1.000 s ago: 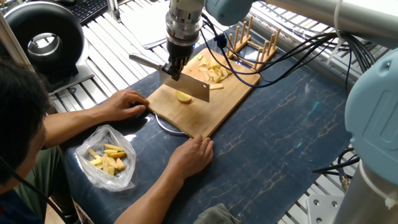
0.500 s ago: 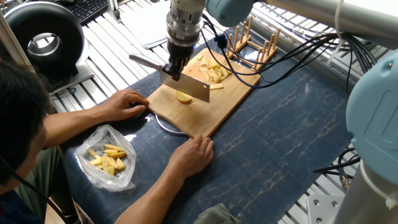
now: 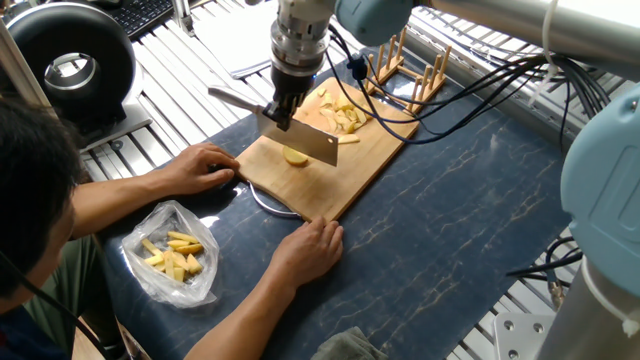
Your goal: Chop the potatoes
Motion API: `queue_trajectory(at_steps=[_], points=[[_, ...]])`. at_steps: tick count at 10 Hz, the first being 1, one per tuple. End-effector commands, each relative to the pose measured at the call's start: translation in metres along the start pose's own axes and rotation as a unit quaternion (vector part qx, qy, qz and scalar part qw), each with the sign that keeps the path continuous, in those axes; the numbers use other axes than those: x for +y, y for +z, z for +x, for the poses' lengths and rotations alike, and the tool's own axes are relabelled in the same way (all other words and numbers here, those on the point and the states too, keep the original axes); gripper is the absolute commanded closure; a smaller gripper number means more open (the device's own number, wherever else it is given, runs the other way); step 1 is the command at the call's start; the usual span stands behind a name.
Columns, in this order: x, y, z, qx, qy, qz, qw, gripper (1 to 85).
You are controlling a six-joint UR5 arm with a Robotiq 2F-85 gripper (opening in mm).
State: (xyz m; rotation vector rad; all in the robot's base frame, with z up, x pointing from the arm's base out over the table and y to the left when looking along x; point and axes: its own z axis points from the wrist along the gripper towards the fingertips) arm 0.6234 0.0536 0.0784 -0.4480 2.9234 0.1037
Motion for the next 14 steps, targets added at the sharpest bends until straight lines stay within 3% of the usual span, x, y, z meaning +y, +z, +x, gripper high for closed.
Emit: queue_trajectory(at_steps=[1,4,14], points=[[-0.001,0.0,0.005,-0.008,0.003,-0.004,1.0,84.7],[-0.004,-0.001,0.013,-0.008,-0.003,-0.003,1.0,84.7],[-0.005,0.001,0.017,-0.023,-0.002,0.0,0.9997,84.7]])
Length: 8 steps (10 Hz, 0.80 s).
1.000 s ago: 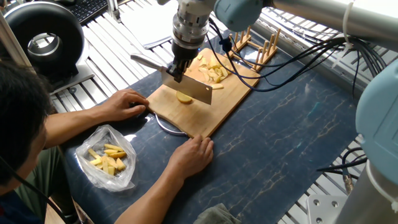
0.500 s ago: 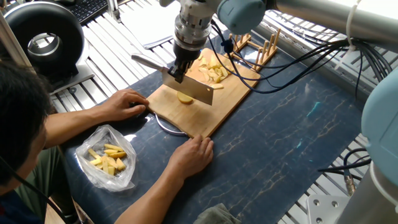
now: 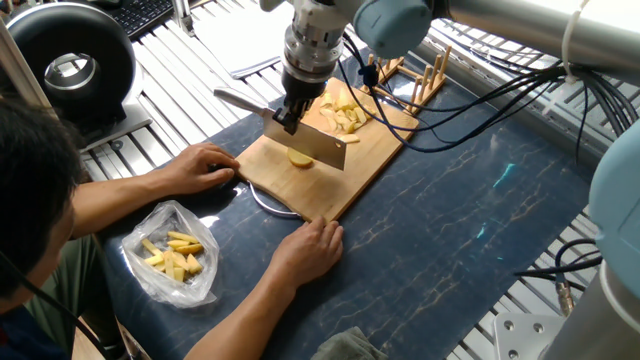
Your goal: Chop the potatoes
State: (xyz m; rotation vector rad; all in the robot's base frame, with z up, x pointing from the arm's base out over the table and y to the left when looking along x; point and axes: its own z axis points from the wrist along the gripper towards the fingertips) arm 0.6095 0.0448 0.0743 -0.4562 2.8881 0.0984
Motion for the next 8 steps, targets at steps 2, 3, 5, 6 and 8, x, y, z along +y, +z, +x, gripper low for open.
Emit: queue_trajectory(at_steps=[2,3,5,6,8], points=[[-0.001,0.001,0.004,-0.006,0.002,-0.001,1.0,84.7],[-0.001,0.004,0.008,-0.007,0.001,0.004,1.0,84.7],[0.001,0.007,0.012,-0.009,0.0,0.009,0.9999,84.7],[0.001,0.009,0.015,-0.01,-0.001,0.01,0.9999,84.7],[0.001,0.012,0.024,-0.016,-0.005,0.004,0.9998,84.7]])
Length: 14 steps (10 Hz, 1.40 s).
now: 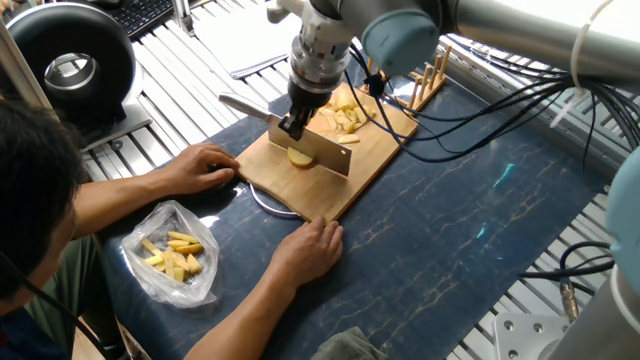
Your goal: Chop the potatoes
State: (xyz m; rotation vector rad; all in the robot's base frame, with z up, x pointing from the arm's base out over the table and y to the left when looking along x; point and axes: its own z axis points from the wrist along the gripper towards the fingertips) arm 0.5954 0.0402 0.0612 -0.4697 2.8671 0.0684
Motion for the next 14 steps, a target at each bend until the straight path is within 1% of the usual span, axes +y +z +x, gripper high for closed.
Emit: queue_trajectory(at_steps=[1,2,3,4,5,7,9,10,11,12,14], points=[[-0.007,-0.016,0.011,0.015,-0.009,0.001,0.9998,84.7],[-0.006,-0.04,0.01,0.034,-0.009,-0.008,0.9993,84.7],[0.001,-0.054,-0.004,0.04,0.007,-0.013,0.9991,84.7],[0.006,-0.054,-0.015,0.037,0.018,-0.016,0.999,84.7],[0.006,-0.055,-0.024,0.037,0.021,-0.014,0.999,84.7],[0.013,-0.053,-0.035,0.034,0.03,-0.016,0.9989,84.7],[0.015,-0.047,-0.035,0.034,0.025,-0.019,0.9989,84.7],[0.014,-0.044,-0.034,0.034,0.022,-0.015,0.9991,84.7],[0.015,-0.039,-0.037,0.027,0.021,-0.016,0.9993,84.7],[0.013,-0.032,-0.037,0.022,0.017,-0.012,0.9995,84.7],[0.009,-0.024,-0.036,0.014,0.009,-0.011,0.9998,84.7]])
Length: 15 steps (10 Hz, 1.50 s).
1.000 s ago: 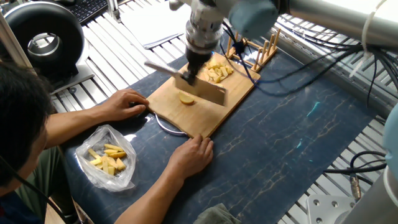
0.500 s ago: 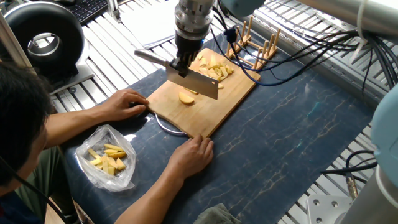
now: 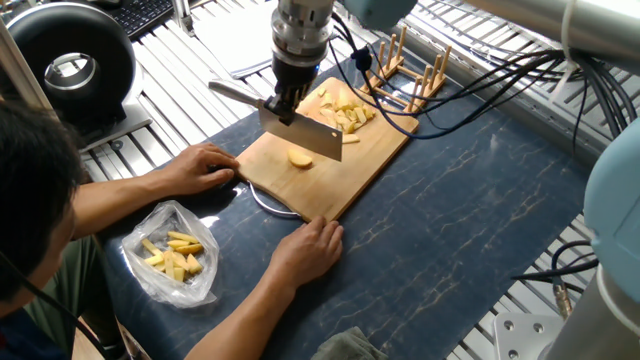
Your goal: Chop the potatoes
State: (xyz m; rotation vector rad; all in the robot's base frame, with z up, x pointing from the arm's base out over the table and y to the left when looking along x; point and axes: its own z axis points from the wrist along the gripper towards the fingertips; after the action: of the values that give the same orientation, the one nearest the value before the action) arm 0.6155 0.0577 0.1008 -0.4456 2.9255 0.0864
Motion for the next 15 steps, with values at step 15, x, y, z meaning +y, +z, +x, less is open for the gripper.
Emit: queue_trajectory(at_steps=[15], points=[[-0.004,0.009,0.044,-0.009,-0.016,-0.002,0.9998,84.7]])
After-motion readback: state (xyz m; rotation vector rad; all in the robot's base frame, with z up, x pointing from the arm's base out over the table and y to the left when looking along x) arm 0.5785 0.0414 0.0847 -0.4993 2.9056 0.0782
